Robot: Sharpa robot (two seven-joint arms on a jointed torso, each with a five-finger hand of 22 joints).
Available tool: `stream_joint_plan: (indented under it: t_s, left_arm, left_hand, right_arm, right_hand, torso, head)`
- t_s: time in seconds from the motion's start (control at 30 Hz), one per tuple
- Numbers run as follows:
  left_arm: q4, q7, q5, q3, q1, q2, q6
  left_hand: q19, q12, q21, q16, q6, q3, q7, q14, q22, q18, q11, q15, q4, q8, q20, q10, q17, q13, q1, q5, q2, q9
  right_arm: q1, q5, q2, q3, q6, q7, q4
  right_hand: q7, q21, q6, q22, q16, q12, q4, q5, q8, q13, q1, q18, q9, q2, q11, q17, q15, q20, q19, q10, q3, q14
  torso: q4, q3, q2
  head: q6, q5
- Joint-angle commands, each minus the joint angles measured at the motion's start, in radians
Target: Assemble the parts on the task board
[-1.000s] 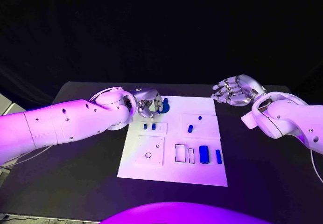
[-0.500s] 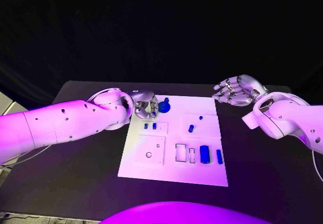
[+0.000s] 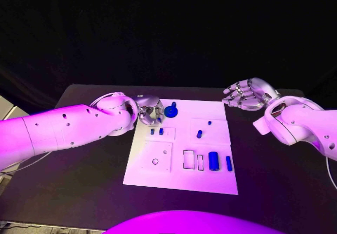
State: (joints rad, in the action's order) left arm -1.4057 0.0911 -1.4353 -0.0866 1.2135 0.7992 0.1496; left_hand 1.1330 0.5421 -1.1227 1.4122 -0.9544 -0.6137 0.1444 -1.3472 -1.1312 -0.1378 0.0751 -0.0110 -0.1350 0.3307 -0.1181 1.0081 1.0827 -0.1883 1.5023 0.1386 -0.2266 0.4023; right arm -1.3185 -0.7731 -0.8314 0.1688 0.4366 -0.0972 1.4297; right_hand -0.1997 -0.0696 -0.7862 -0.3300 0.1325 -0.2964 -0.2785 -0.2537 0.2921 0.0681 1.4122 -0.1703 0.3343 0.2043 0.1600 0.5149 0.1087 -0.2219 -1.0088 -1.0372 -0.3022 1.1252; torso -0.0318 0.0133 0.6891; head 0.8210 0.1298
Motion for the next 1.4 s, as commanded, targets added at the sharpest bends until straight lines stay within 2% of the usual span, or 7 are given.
stream_joint_plan:
  t_s: [0.03, 0.4, 0.9, 1.4]
  left_arm:
    - [-0.002, 0.002, -0.006, 0.000, 0.000, 0.000, -0.021]
    - [0.004, 0.001, -0.006, -0.001, 0.000, -0.005, -0.022]
    - [0.010, 0.000, -0.002, -0.009, -0.001, -0.015, -0.052]
    - [0.011, 0.006, -0.003, -0.011, -0.001, -0.016, -0.078]
  left_hand:
    - [0.002, -0.006, 0.000, 0.003, -0.009, 0.000, -0.001, -0.005, 0.000, 0.004, 0.003, -0.002, 0.008, -0.006, -0.002, 0.007, -0.001, -0.001, -0.009, -0.007, -0.003, 0.001]
    - [0.003, -0.008, 0.000, 0.003, -0.010, -0.001, -0.001, -0.005, -0.001, 0.004, 0.003, -0.002, 0.010, -0.006, -0.002, 0.009, -0.001, -0.001, -0.009, -0.007, -0.002, 0.002]
    - [0.002, -0.010, -0.001, 0.002, -0.012, -0.001, -0.001, -0.004, -0.002, 0.004, 0.003, -0.002, 0.011, -0.007, -0.002, 0.011, -0.003, -0.002, -0.009, -0.008, -0.001, 0.002]
    - [0.001, -0.010, -0.001, 0.003, -0.022, -0.001, -0.003, -0.006, -0.003, 0.004, 0.000, 0.000, 0.018, -0.004, -0.002, 0.024, -0.001, -0.007, -0.011, -0.009, 0.002, 0.005]
  right_arm:
    - [0.000, -0.003, 0.000, 0.000, -0.010, -0.012, 0.001]
    - [0.000, -0.003, 0.000, 0.000, -0.010, -0.012, 0.002]
    - [0.000, -0.003, -0.001, 0.000, -0.010, -0.012, 0.002]
    - [0.000, -0.003, 0.000, 0.000, -0.010, -0.012, 0.001]
  right_hand:
    - [-0.028, 0.001, -0.008, 0.001, -0.002, 0.003, 0.000, -0.005, -0.006, -0.001, 0.006, -0.013, -0.002, -0.003, -0.002, -0.001, 0.000, -0.001, 0.003, -0.007, 0.002, 0.002]
    - [-0.028, 0.001, -0.008, 0.001, -0.002, 0.003, 0.000, -0.005, -0.006, -0.001, 0.006, -0.013, -0.002, -0.003, -0.002, -0.001, 0.000, -0.001, 0.003, -0.007, 0.002, 0.002]
    - [-0.028, 0.001, -0.008, 0.001, -0.002, 0.003, 0.000, -0.005, -0.006, -0.001, 0.006, -0.013, -0.002, -0.003, -0.002, -0.001, 0.000, -0.001, 0.003, -0.007, 0.002, 0.002]
    - [-0.028, 0.001, -0.008, 0.001, -0.002, 0.003, 0.000, -0.005, -0.006, -0.001, 0.006, -0.013, -0.002, -0.003, -0.002, -0.001, 0.000, -0.001, 0.003, -0.007, 0.002, 0.002]
  torso:
    - [-0.0002, -0.0001, 0.000]
    - [-0.0004, -0.0002, 0.000]
    - [0.0004, -0.0003, 0.000]
    - [0.0001, -0.0003, 0.000]
  head:
    - [0.000, 0.000]
    - [0.002, 0.001]
    - [0.007, -0.001]
    - [0.008, 0.000]
